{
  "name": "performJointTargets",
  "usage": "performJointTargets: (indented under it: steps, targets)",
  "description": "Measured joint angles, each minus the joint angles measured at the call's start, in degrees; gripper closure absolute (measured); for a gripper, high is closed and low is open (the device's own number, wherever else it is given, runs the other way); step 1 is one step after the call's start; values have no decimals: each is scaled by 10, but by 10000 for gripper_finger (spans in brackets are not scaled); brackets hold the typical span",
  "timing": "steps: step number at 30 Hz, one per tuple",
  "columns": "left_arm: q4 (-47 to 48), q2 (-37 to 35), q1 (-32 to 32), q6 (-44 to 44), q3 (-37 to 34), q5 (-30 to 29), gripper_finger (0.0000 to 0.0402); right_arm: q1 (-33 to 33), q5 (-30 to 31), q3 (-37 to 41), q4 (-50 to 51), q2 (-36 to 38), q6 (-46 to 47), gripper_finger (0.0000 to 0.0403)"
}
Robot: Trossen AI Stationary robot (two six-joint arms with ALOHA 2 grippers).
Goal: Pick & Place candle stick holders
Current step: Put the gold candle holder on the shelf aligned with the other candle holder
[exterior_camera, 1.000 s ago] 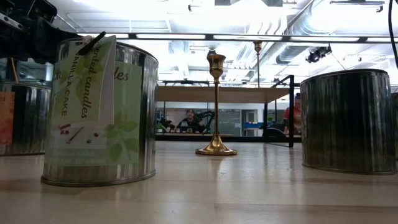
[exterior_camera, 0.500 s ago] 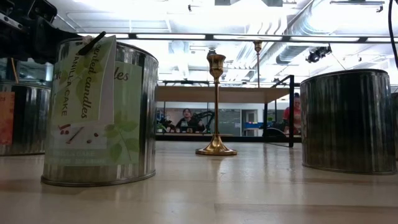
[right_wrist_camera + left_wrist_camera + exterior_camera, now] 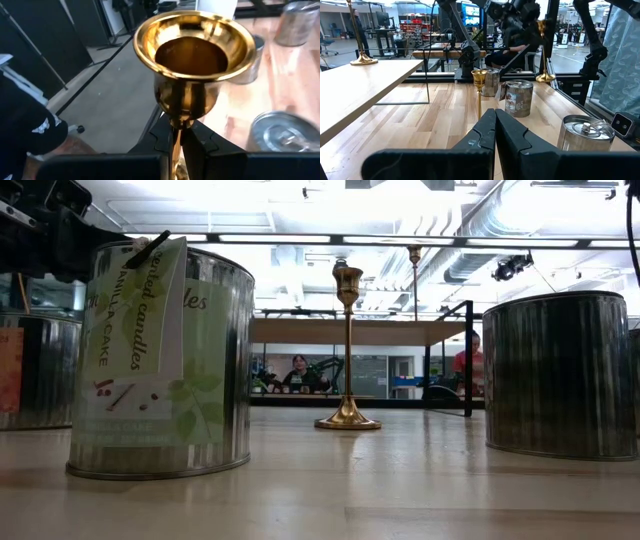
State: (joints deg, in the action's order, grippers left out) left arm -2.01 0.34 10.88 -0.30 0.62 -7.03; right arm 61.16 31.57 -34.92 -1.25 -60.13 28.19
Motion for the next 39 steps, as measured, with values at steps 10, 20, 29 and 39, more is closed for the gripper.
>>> performJointTargets:
  steps: [10,20,29,39]
  targets:
    - [0,0,0,0,0,-2,402,-43,-2,-107,150,36,0,387]
    - [0,0,0,0,0,-2,402,-137,-5,-194,230,57,-71,387]
    - [0,0,0,0,0,-1,402,-299,-37,-248,280,58,-147,387]
    - [0,0,0,0,0,1,402,-503,-36,-278,282,39,-195,387]
